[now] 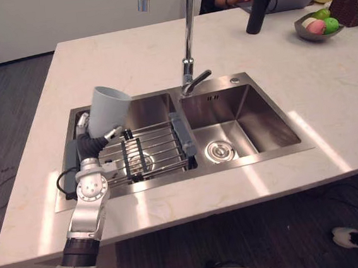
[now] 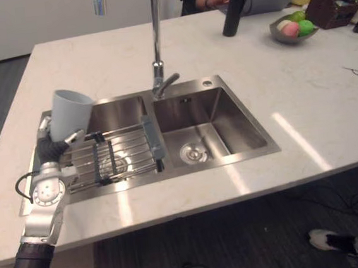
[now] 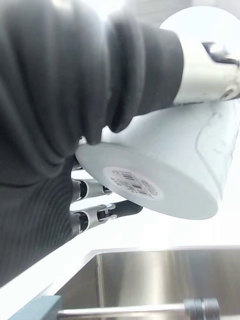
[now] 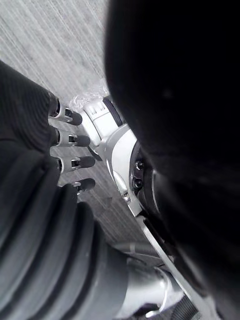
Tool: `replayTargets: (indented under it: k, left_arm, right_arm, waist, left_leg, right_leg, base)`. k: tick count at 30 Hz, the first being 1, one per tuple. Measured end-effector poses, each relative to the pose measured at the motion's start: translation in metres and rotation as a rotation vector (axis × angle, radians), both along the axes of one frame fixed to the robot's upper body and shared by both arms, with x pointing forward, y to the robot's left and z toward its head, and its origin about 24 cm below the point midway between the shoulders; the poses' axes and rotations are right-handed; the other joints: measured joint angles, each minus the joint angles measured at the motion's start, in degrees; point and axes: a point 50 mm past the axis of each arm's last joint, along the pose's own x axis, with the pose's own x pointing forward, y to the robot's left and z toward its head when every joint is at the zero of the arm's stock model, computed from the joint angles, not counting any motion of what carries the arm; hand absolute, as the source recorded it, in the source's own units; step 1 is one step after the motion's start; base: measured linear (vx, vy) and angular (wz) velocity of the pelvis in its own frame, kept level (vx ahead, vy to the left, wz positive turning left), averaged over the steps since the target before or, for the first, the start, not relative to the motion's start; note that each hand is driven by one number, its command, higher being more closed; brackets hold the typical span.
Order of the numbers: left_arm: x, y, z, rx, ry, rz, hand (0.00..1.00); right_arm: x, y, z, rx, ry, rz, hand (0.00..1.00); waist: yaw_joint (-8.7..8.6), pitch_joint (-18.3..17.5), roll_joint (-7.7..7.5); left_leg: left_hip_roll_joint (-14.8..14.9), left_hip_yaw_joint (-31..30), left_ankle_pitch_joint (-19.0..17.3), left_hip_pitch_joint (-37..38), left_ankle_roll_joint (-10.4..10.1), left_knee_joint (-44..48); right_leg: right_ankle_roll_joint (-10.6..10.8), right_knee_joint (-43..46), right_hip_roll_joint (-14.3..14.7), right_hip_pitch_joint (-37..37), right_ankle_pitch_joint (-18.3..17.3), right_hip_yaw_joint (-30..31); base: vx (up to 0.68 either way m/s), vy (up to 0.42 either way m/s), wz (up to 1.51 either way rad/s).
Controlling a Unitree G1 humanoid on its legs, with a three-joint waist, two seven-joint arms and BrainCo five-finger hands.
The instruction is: Walk over to the sink, pick up the cup, carry it to the dishwasher, place the cup inside the dishwasher, then close the dishwasher door
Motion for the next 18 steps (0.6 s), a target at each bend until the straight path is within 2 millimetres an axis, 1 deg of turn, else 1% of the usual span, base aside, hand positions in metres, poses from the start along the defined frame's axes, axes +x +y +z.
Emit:
replayTargets:
  k: [2, 3, 5, 6, 7, 9, 11, 14, 18]
  left_arm:
    - [-0.008, 0.008, 0.002, -0.133, -0.070, 0.026, 1.00]
    - [-0.013, 0.015, 0.003, -0.233, -0.119, 0.036, 1.00]
    - [-0.019, 0.018, 0.006, -0.316, -0.174, 0.054, 1.00]
    - [-0.022, 0.017, 0.010, -0.366, -0.226, 0.058, 1.00]
    - [-0.023, 0.017, 0.012, -0.388, -0.252, 0.057, 1.00]
    - [-0.035, 0.018, 0.020, -0.400, -0.341, 0.068, 1.00]
    - [-0.041, 0.019, 0.025, -0.401, -0.386, 0.088, 1.00]
    - [-0.047, 0.020, 0.027, -0.391, -0.418, 0.108, 1.00]
    - [-0.056, 0.022, 0.030, -0.374, -0.443, 0.141, 1.00]
  right_arm:
    - [-0.002, 0.000, 0.000, 0.001, 0.006, -0.002, 0.00]
    - [-0.002, 0.001, 0.000, 0.002, 0.005, 0.000, 0.00]
    - [-0.004, 0.003, 0.000, 0.008, 0.011, -0.004, 0.00]
    - [-0.005, 0.007, -0.001, 0.019, 0.015, -0.011, 0.00]
    - [-0.006, 0.007, -0.001, 0.021, 0.018, -0.014, 0.00]
    - [-0.007, 0.009, -0.002, 0.032, 0.029, -0.025, 0.00]
    - [-0.009, 0.009, -0.002, 0.037, 0.034, -0.035, 0.00]
    - [-0.013, 0.010, -0.002, 0.038, 0.042, -0.038, 0.00]
    - [-0.015, 0.011, -0.002, 0.053, 0.043, -0.061, 0.00]
  waist:
    - [0.26, -0.7, -0.15]
    - [0.39, -0.9, -0.36]
    - [0.67, -1.2, -0.69]
    - [1.43, -1.3, -0.95]
    - [1.72, -1.4, -1.10]
    - [1.99, -1.8, -1.71]
    - [2.35, -2.3, -1.97]
    - [2.99, -3.0, -2.03]
    - [3.12, -4.0, -2.15]
  left_leg:
    - [-0.1, -0.2, 0.6, 0.1, 0.0, -0.8]
    - [-0.1, -0.4, 0.6, 0.2, -0.1, -0.8]
    - [-0.1, -0.5, 0.6, 0.0, -0.1, -0.8]
    - [-0.1, -0.6, 0.6, 0.0, -0.1, -0.8]
    - [-0.1, -0.6, 0.6, -0.1, -0.1, -0.7]
    - [-0.1, -0.6, 0.6, -0.1, -0.1, -0.6]
    - [-0.1, -0.5, 0.6, -0.1, 0.0, -0.6]
    - [0.0, -0.5, 0.5, 0.0, 0.0, -0.5]
    - [0.0, -0.5, 0.5, 0.0, 0.0, -0.5]
  right_leg:
    - [0.0, -0.4, 0.0, 0.1, 0.1, -0.3]
    - [0.1, -0.6, 0.0, 0.4, 0.2, -0.6]
    - [0.1, -0.7, 0.0, 0.4, 0.2, -0.6]
    - [0.1, -0.7, 0.0, 0.4, 0.2, -0.7]
    - [0.1, -0.7, 0.0, 0.4, 0.2, -0.7]
    - [0.0, -0.7, 0.0, 0.4, 0.2, -0.6]
    - [0.0, -0.7, 0.0, 0.4, 0.1, -0.6]
    - [0.0, -0.5, 0.0, 0.4, 0.1, -0.6]
    - [0.0, -0.5, 0.0, 0.4, 0.1, -0.7]
  base:
    - [-0.01, -0.029, 0.07]
    - [-0.01, -0.030, 0.10]
    - [-0.01, -0.019, 0.06]
    - [0.00, 0.000, 0.00]
    - [0.00, 0.000, 0.00]
    - [0.00, 0.000, 0.00]
    - [-0.03, -0.015, -0.01]
    - [-0.04, -0.012, -0.01]
    - [-0.03, -0.011, 0.01]
